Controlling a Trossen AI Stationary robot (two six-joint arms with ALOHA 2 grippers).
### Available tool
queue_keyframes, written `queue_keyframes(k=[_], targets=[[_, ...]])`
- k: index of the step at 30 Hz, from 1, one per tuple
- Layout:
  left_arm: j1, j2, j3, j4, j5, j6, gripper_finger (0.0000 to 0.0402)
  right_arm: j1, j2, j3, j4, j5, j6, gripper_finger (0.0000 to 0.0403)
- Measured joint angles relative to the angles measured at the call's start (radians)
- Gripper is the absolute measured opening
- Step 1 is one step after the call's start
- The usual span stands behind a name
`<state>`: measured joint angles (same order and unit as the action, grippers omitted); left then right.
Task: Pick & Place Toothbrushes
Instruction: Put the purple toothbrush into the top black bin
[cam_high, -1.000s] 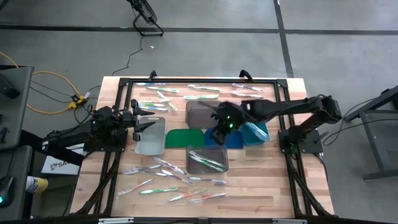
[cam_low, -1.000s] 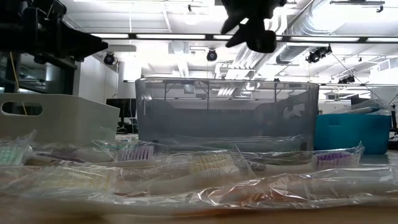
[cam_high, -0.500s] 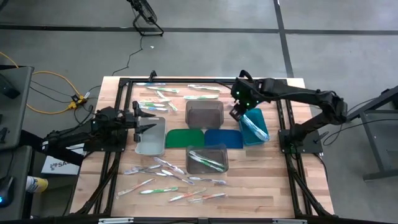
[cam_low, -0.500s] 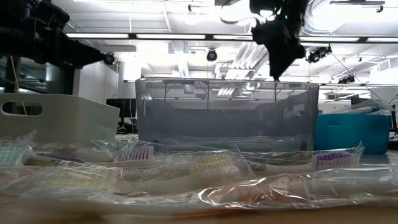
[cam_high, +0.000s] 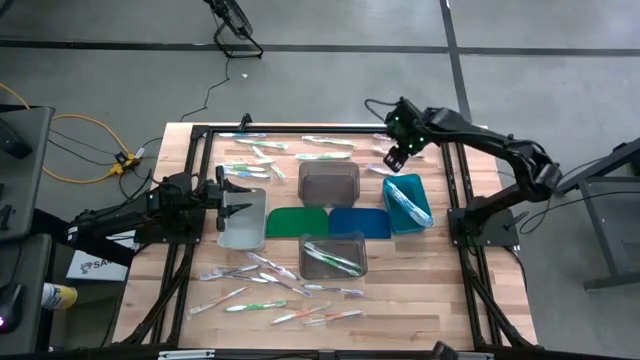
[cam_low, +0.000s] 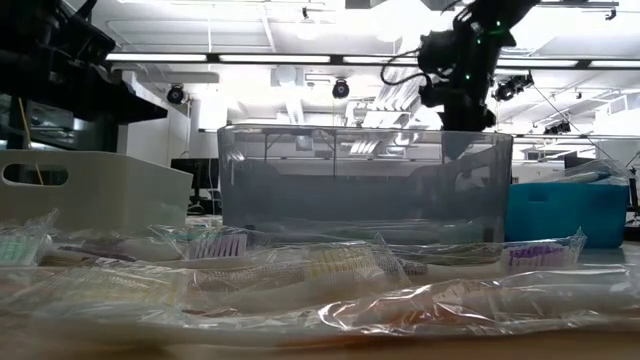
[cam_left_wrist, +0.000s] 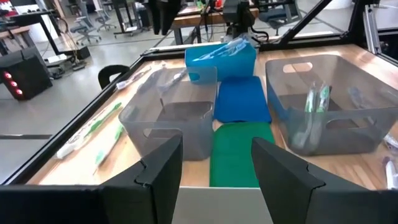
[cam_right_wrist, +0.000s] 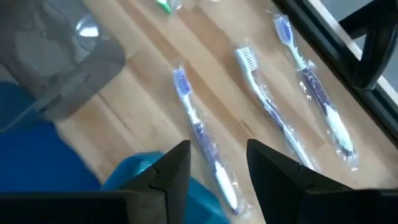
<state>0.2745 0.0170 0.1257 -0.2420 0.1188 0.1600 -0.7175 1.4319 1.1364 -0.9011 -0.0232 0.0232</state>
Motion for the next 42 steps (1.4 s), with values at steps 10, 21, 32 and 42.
queue_keyframes(k=[10, 21, 32, 42], targets=[[0.000, 0.000, 0.000, -0.001, 0.000, 0.000, 0.0187, -0.119, 0.000, -0.038, 0.104, -0.150, -0.099, 0.0151], [0.000, 0.000, 0.000, 0.000, 0.000, 0.000, 0.0187, -0.092, 0.134, -0.038, 0.074, -0.355, -0.096, 0.0151], [0.000, 0.000, 0.000, 0.000, 0.000, -0.001, 0.0187, -0.037, 0.235, -0.038, 0.103, -0.293, -0.359, 0.0151], [0.000, 0.000, 0.000, 0.000, 0.000, -0.001, 0.0187, -0.029, 0.357, -0.038, 0.157, -0.188, -0.395, 0.0151]])
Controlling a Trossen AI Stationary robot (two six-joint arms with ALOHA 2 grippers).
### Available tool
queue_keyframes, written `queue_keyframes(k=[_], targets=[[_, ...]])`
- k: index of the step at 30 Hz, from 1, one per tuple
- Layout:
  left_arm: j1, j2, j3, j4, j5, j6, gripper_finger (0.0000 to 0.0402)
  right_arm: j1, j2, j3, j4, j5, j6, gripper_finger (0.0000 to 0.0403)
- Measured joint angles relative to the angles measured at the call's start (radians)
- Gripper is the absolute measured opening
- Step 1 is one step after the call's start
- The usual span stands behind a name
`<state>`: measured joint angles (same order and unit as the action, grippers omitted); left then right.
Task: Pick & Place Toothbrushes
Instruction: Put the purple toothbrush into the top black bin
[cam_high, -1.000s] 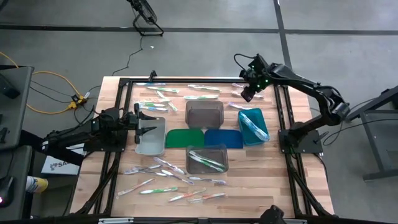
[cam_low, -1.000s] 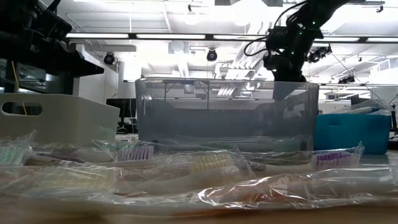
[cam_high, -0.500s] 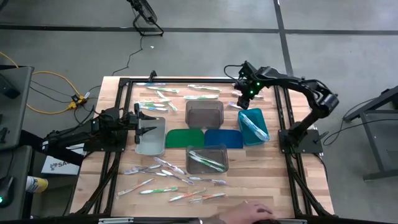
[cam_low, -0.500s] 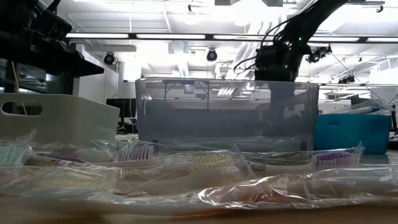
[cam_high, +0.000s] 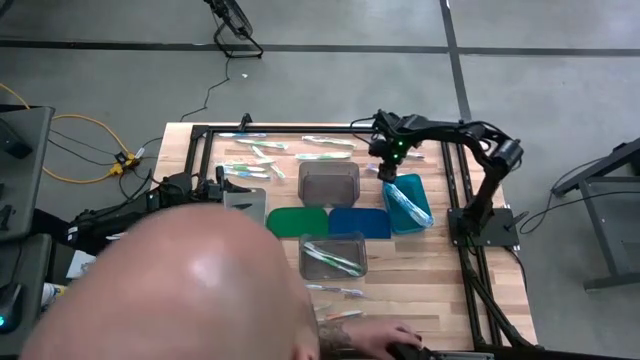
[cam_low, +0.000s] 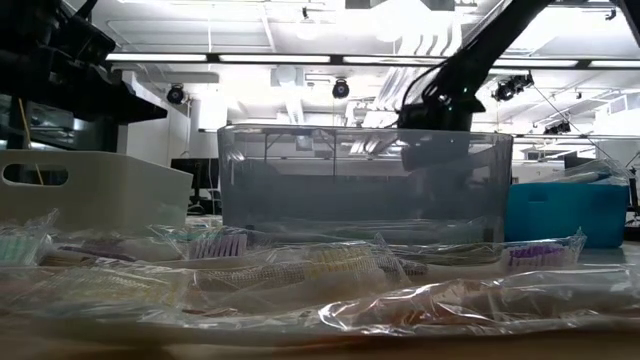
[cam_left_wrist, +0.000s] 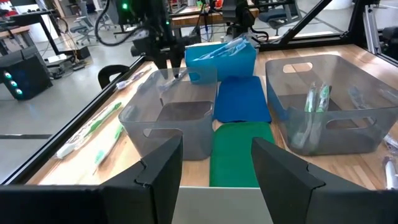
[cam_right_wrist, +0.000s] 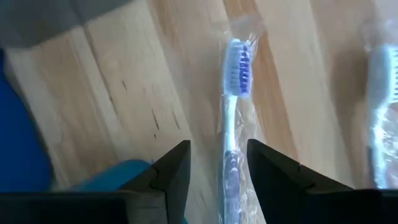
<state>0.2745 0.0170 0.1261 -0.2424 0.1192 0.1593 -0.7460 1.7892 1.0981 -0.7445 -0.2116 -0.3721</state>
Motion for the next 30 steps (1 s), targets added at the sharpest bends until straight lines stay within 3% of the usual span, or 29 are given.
queue_keyframes(k=[11, 15, 21, 30], targets=[[0.000, 0.000, 0.000, 0.000, 0.000, 0.000, 0.0187, 0.014, 0.077, 0.005, 0.032, 0.079, 0.004, 0.0145], [0.000, 0.000, 0.000, 0.000, 0.000, 0.000, 0.0187, 0.013, 0.078, 0.004, 0.039, 0.087, 0.009, 0.0109], [0.000, 0.000, 0.000, 0.000, 0.000, 0.000, 0.0187, 0.008, 0.076, 0.003, 0.048, 0.106, 0.035, 0.0017], [0.000, 0.000, 0.000, 0.000, 0.000, 0.000, 0.0187, 0.003, -0.013, -0.003, 0.037, 0.115, 0.102, 0.0002]])
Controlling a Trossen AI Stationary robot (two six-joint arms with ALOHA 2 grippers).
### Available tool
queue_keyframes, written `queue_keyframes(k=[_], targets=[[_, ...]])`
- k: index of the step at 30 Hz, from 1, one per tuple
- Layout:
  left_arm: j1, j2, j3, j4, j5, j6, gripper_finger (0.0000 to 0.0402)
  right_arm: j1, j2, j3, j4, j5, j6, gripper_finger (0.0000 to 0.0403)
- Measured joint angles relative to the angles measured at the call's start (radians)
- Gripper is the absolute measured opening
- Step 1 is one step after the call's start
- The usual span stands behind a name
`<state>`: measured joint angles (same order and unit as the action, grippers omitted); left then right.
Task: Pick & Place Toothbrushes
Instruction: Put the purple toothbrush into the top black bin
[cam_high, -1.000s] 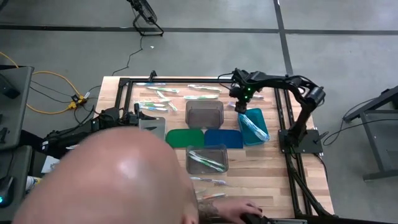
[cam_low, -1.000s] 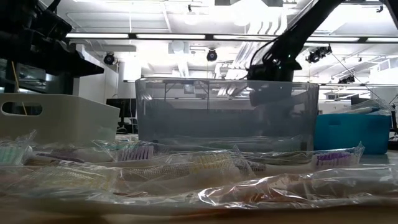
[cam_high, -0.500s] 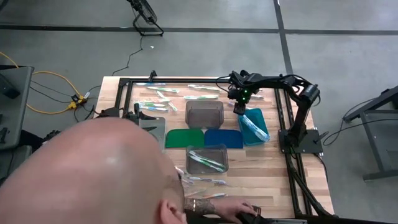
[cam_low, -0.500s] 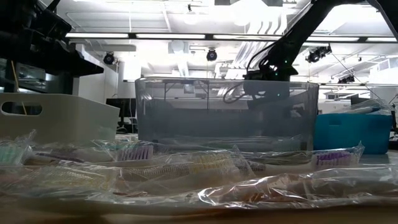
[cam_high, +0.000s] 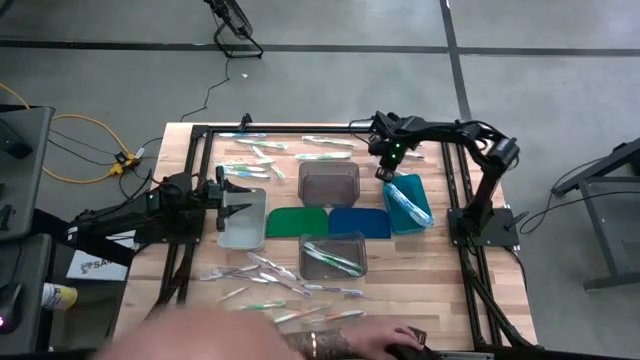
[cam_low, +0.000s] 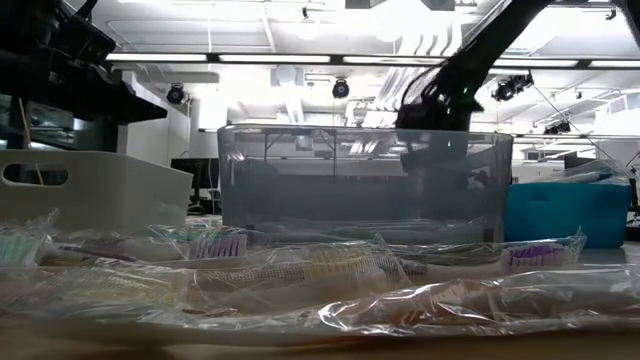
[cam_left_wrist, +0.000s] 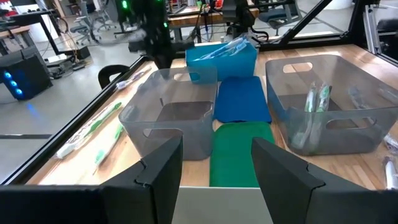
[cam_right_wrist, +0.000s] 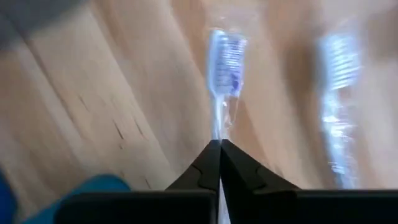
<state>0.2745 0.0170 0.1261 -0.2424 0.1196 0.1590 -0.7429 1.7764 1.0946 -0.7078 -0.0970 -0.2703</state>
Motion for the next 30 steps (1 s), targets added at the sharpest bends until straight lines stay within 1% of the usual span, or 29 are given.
queue_keyframes(k=[8, 13, 22, 26, 28, 30], targets=[[0.000, 0.000, 0.000, 0.000, 0.000, 0.000, 0.0187, -0.013, -0.189, 0.002, -0.005, -0.055, 0.031, 0.0001], [0.000, 0.000, 0.000, 0.000, 0.000, 0.000, 0.0187, -0.001, -0.258, 0.033, -0.009, -0.114, 0.034, 0.0002], [0.000, 0.000, 0.000, 0.000, 0.000, 0.000, 0.0187, 0.064, -0.266, 0.207, -0.038, -0.187, 0.044, 0.0003], [0.000, 0.000, 0.000, 0.000, 0.000, 0.000, 0.0187, 0.109, -0.266, 0.250, -0.040, -0.223, 0.141, 0.0003], [0.000, 0.000, 0.000, 0.000, 0.000, 0.000, 0.0187, 0.128, -0.266, 0.258, -0.038, -0.259, 0.190, 0.0003], [0.000, 0.000, 0.000, 0.000, 0.000, 0.000, 0.0187, 0.147, -0.259, 0.263, -0.031, -0.272, 0.219, 0.0003]])
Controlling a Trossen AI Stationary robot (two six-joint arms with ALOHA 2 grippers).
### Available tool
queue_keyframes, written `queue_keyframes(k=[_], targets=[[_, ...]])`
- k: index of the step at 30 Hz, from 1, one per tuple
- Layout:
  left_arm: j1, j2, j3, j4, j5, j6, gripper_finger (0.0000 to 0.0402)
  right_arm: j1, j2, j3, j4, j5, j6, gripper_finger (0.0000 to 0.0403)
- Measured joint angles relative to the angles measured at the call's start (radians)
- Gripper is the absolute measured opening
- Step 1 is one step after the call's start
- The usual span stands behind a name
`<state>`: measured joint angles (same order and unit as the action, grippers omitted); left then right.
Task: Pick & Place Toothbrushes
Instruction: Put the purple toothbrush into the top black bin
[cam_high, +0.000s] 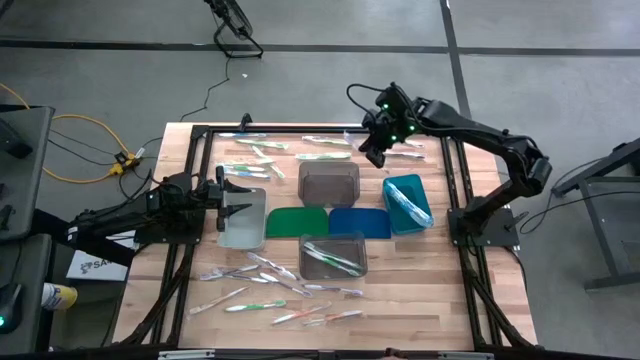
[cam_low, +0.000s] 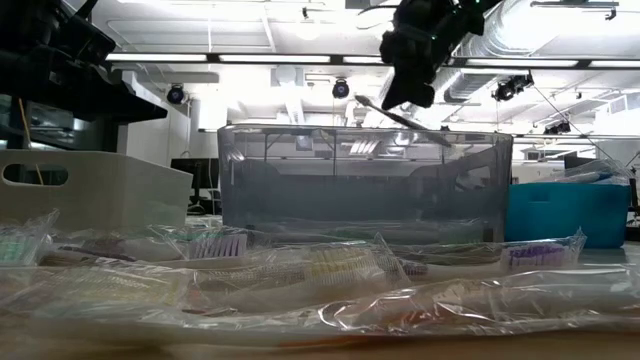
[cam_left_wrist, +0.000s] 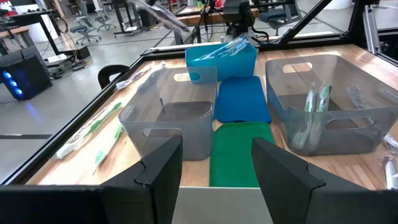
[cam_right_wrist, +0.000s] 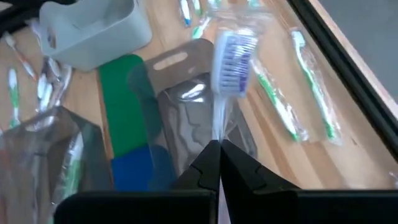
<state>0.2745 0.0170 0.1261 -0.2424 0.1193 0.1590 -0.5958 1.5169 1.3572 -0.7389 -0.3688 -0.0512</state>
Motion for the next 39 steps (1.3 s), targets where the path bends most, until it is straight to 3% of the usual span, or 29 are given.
queue_keyframes(k=[15, 31, 39], targets=[[0.000, 0.000, 0.000, 0.000, 0.000, 0.000, 0.0187, 0.077, 0.311, 0.287, -0.100, 0.001, 0.209, 0.0003], [0.000, 0.000, 0.000, 0.000, 0.000, 0.000, 0.0187, 0.131, 0.493, 0.313, 0.003, -0.022, 0.318, 0.0003], [0.000, 0.000, 0.000, 0.000, 0.000, 0.000, 0.0187, 0.144, 0.503, 0.313, -0.008, -0.026, 0.285, 0.0003]])
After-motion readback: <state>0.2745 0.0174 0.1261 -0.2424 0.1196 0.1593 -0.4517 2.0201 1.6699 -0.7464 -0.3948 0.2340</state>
